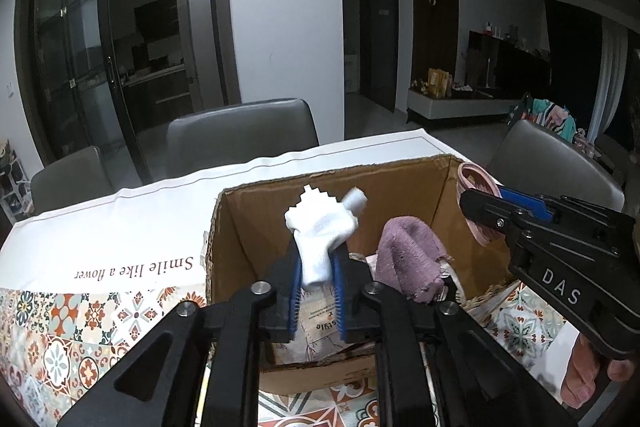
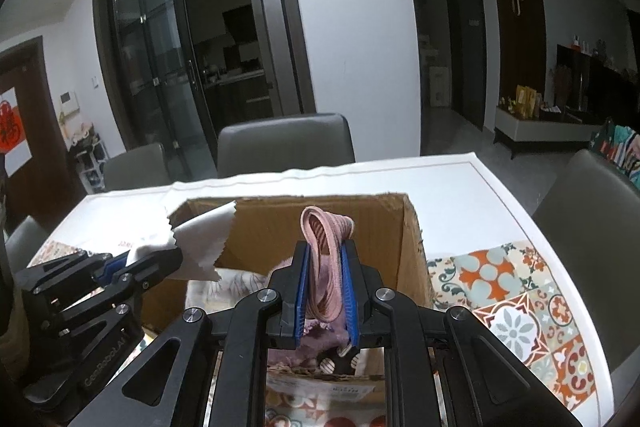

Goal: Organize soft objects

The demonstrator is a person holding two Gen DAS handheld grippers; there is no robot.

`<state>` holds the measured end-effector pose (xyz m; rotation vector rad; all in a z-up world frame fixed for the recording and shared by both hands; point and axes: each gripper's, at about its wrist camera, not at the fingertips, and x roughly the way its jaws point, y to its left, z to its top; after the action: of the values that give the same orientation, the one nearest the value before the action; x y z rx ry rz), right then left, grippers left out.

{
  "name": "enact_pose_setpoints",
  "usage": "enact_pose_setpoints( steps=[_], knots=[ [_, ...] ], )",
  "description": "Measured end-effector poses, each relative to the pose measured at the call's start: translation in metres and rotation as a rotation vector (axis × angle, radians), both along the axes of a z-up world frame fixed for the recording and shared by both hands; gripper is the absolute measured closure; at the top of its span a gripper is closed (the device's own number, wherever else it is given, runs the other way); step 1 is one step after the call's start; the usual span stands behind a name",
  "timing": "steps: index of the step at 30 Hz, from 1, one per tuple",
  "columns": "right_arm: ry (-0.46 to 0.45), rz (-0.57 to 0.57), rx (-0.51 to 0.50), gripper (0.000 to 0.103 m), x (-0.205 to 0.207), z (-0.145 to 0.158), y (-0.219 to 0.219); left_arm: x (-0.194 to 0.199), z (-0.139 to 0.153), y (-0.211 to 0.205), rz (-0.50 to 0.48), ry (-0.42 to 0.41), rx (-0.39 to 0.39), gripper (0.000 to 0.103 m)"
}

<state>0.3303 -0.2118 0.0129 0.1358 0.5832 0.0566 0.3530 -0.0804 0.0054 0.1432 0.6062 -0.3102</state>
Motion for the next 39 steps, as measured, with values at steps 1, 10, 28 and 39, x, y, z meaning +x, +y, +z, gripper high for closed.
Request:
enact_pose_setpoints(
  steps=[1, 10, 28, 39],
  knots=[
    [0.005, 0.001, 0.002, 0.083, 0.001, -0.002, -0.001, 0.0, 0.0, -0.001, 0.002, 0.002, 0.001, 0.075],
    [0.014, -0.022, 0.016, 0.053, 0.001, -0.005, -0.005, -0.002, 0.001, 0.0, 0.016, -0.013, 0.005, 0.039],
    [-0.056, -0.079, -0.008, 0.047, -0.065, 0.024, -0.004, -0.07, 0.028, 0.014, 0.059, -0.076, -0.009, 0.027],
    [-0.1, -0.105, -0.009, 0.037, -0.13, 0.045, 0.003, -0.138, 0.052, 0.028, 0.107, -0.139, -0.023, 0.017]
  ],
)
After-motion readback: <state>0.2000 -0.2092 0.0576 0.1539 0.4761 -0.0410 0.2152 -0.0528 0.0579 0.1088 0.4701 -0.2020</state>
